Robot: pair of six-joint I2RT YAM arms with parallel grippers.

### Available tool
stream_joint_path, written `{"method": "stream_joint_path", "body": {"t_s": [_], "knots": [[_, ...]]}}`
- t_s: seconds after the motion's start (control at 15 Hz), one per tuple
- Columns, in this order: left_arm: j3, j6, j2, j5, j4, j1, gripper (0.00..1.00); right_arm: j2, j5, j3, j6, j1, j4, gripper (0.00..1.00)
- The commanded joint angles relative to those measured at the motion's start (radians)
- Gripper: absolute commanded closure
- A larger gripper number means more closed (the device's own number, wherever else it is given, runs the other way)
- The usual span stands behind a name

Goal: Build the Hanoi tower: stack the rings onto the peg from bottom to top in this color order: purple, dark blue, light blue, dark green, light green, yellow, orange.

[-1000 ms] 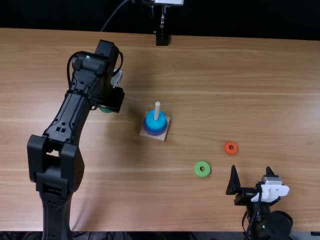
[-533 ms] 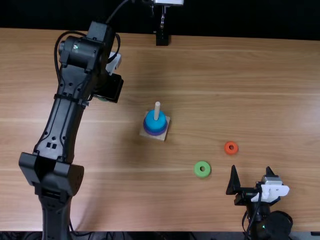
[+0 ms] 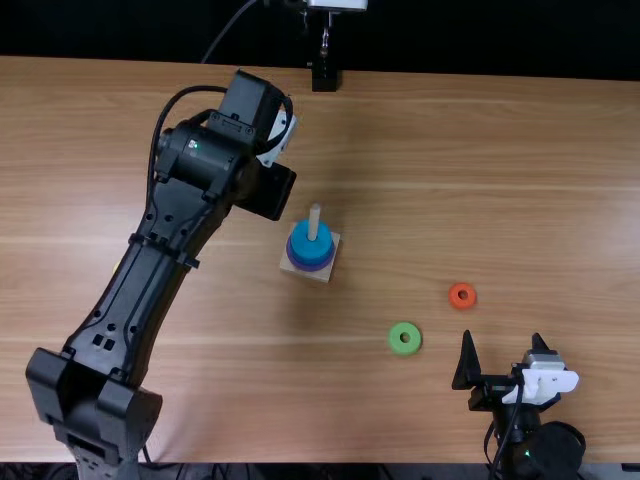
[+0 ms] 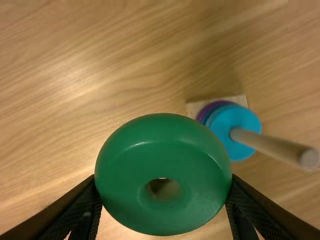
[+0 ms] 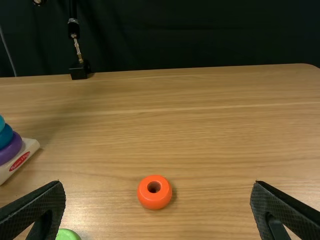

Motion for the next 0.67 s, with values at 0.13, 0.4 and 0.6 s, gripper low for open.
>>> {"method": "stream_joint_path", "body": {"t_s": [0.13, 0.4, 0.6], "knots": [[-0.029, -0.041, -0.067, 0.002, 0.015, -0.044, 0.90, -0.013, -0.003, -0.053, 0.002, -0.011, -0.074, 0.00], [0.048, -0.056, -0.058, 0.002, -0.044, -0.082, 0.90, -0.013, -0.003, -0.053, 0.002, -0.011, -0.074, 0.00], [0.098, -0.080, -0.026, 0.000, -0.075, -0.109, 0.90, -0.013, -0.003, -0.053, 0.002, -0.013, -0.074, 0.00]]}}
